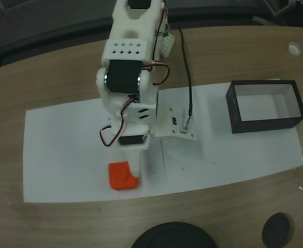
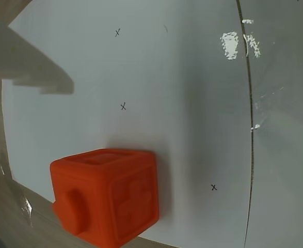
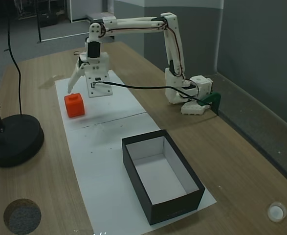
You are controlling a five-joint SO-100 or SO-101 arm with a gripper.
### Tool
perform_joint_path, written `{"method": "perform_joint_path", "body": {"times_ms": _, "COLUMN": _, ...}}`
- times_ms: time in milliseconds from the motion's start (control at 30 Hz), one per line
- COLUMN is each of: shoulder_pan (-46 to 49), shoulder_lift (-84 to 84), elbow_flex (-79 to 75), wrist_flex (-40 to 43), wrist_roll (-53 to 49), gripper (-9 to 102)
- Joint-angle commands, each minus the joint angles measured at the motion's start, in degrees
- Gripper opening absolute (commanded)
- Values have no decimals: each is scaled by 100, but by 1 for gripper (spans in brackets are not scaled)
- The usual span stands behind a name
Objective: Grab a orange square and put it in the box.
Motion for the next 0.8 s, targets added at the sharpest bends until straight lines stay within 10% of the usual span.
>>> {"method": "perform_joint_path", "body": {"times_ms": 0, "shoulder_pan": -53, "shoulder_lift": -9, "elbow_flex": -360, "wrist_flex": -123, "wrist_roll": -26, "gripper": 34}}
{"method": "perform_joint_path", "body": {"times_ms": 767, "shoulder_pan": 237, "shoulder_lift": -958, "elbow_flex": -879, "wrist_flex": -1046, "wrist_roll": -352, "gripper": 34}}
